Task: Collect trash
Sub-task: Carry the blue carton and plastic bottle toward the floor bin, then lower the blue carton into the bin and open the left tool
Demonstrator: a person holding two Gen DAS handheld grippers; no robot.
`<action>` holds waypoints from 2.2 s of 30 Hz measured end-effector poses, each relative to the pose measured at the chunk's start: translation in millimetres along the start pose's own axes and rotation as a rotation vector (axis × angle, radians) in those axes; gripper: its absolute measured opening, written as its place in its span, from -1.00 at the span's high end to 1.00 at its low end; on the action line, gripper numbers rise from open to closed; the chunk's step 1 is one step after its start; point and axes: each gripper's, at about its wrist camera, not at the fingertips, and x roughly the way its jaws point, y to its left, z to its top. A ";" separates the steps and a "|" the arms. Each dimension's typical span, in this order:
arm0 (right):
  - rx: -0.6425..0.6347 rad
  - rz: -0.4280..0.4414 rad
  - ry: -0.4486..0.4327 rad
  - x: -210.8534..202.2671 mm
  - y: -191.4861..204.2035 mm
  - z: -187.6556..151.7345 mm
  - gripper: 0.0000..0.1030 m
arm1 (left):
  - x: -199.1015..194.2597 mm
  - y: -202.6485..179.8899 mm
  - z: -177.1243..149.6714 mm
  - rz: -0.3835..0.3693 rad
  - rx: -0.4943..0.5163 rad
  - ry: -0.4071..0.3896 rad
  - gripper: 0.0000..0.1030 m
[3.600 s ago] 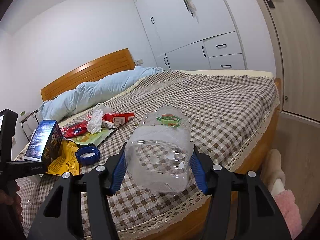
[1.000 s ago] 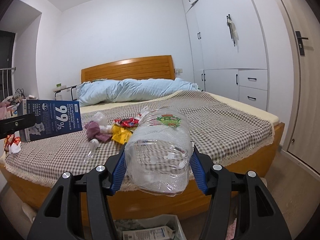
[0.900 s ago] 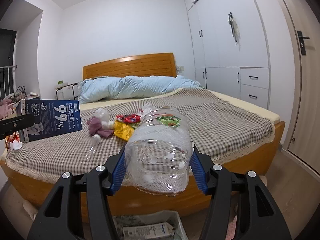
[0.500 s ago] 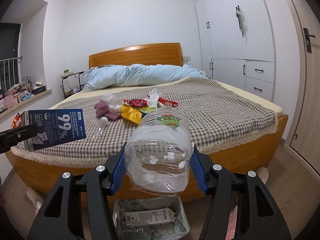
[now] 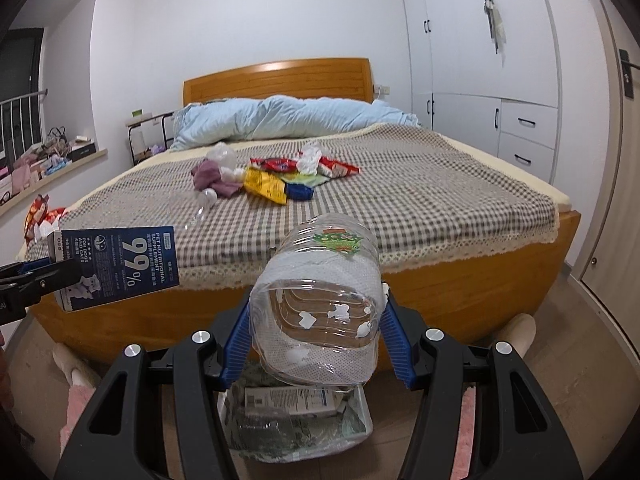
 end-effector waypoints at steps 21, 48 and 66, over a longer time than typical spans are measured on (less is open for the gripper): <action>-0.009 0.042 0.208 33.8 -19.6 -44.6 -0.10 | 43.5 -23.5 -46.4 -0.047 0.069 0.160 -0.14; -0.005 0.081 0.459 94.1 -48.4 -97.5 -0.10 | 147.1 -68.4 -91.1 -0.151 0.261 0.408 -0.14; -0.038 0.164 0.653 158.8 -64.7 -126.4 -0.10 | 209.5 -94.3 -120.8 -0.208 0.541 0.529 -0.14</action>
